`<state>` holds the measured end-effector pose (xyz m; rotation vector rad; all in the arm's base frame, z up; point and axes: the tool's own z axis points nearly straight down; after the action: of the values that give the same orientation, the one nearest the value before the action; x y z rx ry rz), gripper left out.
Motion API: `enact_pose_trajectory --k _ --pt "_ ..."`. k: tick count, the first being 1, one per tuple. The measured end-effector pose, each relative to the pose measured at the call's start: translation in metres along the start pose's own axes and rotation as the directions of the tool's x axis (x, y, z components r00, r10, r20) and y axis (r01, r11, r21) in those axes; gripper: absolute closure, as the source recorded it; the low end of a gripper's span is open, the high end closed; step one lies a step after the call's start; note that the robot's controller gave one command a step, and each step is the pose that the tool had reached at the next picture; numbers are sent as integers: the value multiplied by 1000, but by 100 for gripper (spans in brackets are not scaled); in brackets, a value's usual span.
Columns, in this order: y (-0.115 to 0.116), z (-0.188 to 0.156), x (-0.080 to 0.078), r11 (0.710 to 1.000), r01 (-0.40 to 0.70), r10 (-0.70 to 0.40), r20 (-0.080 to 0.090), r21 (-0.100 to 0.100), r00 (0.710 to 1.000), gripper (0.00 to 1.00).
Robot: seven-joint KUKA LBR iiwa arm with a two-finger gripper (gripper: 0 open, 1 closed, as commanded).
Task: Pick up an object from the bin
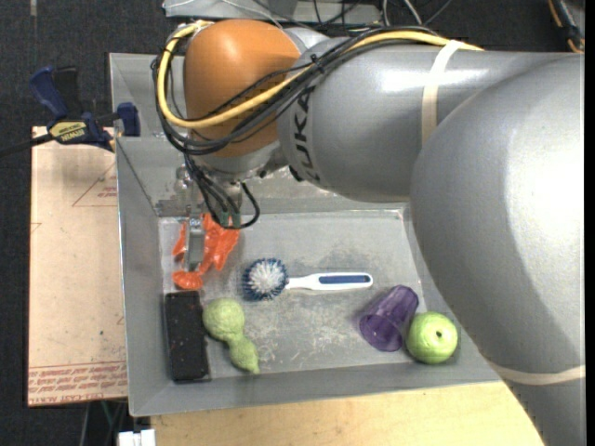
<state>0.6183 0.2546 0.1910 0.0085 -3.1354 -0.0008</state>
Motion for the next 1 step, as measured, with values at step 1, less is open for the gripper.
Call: enact_pose_trajectory --k 1 --pt "-2 -6 -2 1000 -4 4 7 -1 1000 0"
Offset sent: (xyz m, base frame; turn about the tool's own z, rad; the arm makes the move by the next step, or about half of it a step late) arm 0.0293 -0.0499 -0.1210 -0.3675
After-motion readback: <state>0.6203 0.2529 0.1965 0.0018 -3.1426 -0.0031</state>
